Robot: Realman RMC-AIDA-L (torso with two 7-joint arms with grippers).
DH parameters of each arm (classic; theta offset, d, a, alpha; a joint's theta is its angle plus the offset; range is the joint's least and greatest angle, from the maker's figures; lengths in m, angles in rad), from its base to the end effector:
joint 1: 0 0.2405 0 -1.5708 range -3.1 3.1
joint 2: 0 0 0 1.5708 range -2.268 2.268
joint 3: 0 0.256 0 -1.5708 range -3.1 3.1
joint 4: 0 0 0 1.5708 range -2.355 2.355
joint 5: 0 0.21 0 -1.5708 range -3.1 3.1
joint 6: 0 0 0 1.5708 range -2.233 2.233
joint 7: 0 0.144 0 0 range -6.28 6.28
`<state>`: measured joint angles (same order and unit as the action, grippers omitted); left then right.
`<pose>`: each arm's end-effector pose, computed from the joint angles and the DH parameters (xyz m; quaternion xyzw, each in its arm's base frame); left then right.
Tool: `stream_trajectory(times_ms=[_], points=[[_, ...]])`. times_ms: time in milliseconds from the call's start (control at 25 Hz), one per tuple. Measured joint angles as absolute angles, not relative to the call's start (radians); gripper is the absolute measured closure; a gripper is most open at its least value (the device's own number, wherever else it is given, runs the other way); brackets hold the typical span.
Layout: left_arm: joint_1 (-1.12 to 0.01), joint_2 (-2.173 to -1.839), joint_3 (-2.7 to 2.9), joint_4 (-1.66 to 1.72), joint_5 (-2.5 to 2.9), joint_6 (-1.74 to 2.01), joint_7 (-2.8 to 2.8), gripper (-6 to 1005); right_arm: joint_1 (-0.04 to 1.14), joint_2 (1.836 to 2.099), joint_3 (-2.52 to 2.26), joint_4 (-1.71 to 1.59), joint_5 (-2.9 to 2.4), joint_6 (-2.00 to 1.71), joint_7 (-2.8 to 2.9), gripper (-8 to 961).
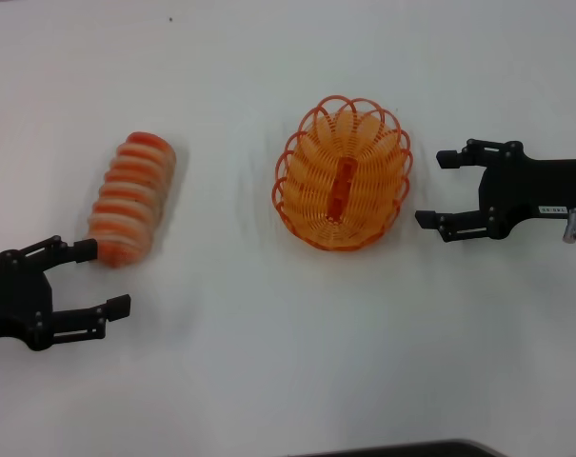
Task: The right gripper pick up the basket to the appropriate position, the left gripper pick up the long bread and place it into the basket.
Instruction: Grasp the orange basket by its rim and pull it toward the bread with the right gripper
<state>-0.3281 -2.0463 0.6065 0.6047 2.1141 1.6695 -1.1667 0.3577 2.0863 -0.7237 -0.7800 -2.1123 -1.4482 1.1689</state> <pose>-0.3324 0.2499 0.0049 -0.9421 -0.2274 -0.2114 0.1267 0.3254 0.2958 0.0087 -0.9595 0.1581 0.1123 0.2044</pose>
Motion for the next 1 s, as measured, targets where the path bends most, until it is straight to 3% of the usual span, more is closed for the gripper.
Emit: stream_trajectory(times_ms=[520, 840, 1000], points=[[-0.331, -2.051, 0.607, 0.606, 2.115, 1.664, -1.171, 65, 0.363, 2.083, -0.684, -0.779, -2.061, -1.46, 1.302, 29], [-0.33, -2.057, 0.584, 0.607, 2.115, 1.674, -1.169, 66, 0.484, 2.028, -0.684, -0.861, -2.056, -1.495, 1.76, 31], [-0.329, -2.057, 0.582, 0.606, 2.117, 1.676, -1.169, 66, 0.598, 2.017, -0.685, -0.932, -2.236, -1.469, 2.032, 32]])
